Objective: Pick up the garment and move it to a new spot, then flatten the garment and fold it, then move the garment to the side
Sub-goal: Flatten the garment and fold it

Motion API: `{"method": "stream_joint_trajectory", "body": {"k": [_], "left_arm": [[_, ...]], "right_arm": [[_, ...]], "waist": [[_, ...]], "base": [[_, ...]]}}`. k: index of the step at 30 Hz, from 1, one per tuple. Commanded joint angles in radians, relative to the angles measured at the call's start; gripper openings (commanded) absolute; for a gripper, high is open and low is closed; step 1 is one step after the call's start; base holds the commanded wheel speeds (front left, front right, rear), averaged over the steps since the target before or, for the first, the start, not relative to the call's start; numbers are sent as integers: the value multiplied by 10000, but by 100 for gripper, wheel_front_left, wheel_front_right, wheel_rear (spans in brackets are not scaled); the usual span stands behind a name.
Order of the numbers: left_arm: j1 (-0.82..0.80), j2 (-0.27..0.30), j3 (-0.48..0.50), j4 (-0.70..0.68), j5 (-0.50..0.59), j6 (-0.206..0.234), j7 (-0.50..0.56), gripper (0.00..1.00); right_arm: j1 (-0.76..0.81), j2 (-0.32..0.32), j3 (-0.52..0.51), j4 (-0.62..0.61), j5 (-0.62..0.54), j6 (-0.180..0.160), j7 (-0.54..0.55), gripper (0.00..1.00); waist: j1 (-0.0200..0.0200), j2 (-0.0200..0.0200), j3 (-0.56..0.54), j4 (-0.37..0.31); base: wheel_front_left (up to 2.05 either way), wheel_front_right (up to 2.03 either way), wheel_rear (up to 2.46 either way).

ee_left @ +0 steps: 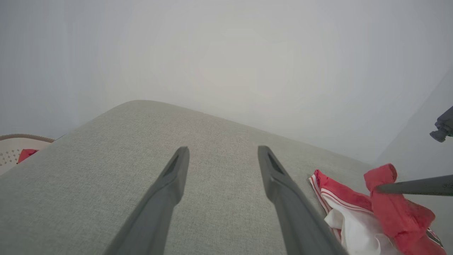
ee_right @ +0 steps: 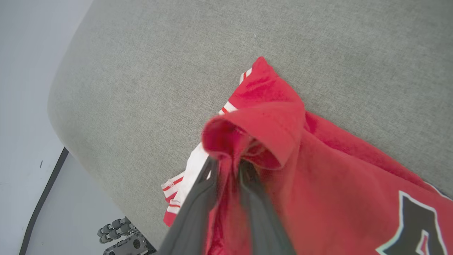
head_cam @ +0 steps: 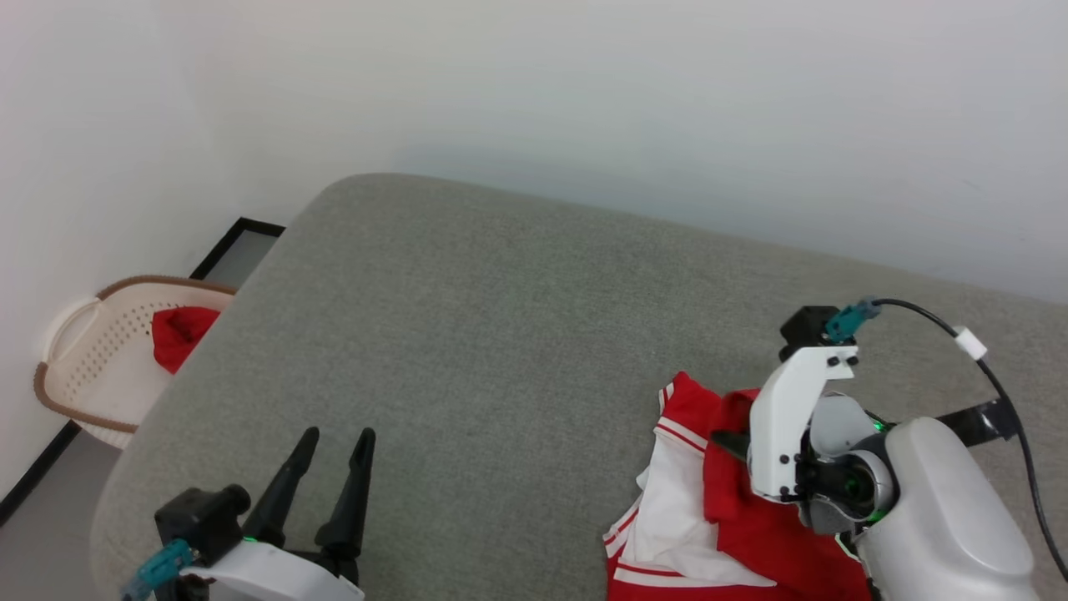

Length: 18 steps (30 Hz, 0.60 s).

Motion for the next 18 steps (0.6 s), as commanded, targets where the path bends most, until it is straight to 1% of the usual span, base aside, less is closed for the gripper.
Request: {"method": "stream_joint_trajectory", "body": {"k": [1,2,3,4,5,12,15,18], "left_arm": [[-82,-9,34,44,-47,-24,-43,100],[-90,-5,53,67,-52,-30,-46,100],[-90,-5,53,67,-52,-30,-46,100],[-83,4,75,89,-62,-36,-50,100],[-66,18,105,105,-68,-40,-51,100],[105,77,373,62,20,-61,-42,100],[179,70,504,-29,103,-65,-37,100],[250,96,663,-141,243,-50,-33,100]], "right_arm": [[-123,32,135,128,84,-8,-66,46],[-191,36,194,198,163,-8,-83,51],[-191,36,194,198,163,-8,-83,51],[-260,42,259,223,247,-8,-130,87],[-318,51,352,275,297,-8,-149,100],[-588,88,756,79,832,-8,-368,100],[-551,55,905,-259,1075,-8,-493,100],[-425,-178,1096,-850,1407,-8,-833,100]], "waist": [[0,-1,13,-19],[0,-1,4,-47],[0,-1,4,-47],[0,-1,-6,-83],[0,-1,-17,-130],[0,-1,-103,-594],[0,-1,-115,-851],[0,-1,-107,-1187]], "base": [[0,0,0],[0,0,0],[0,0,0],[0,0,0],[0,0,0],[0,0,0],[0,0,0],[0,0,0]]}}
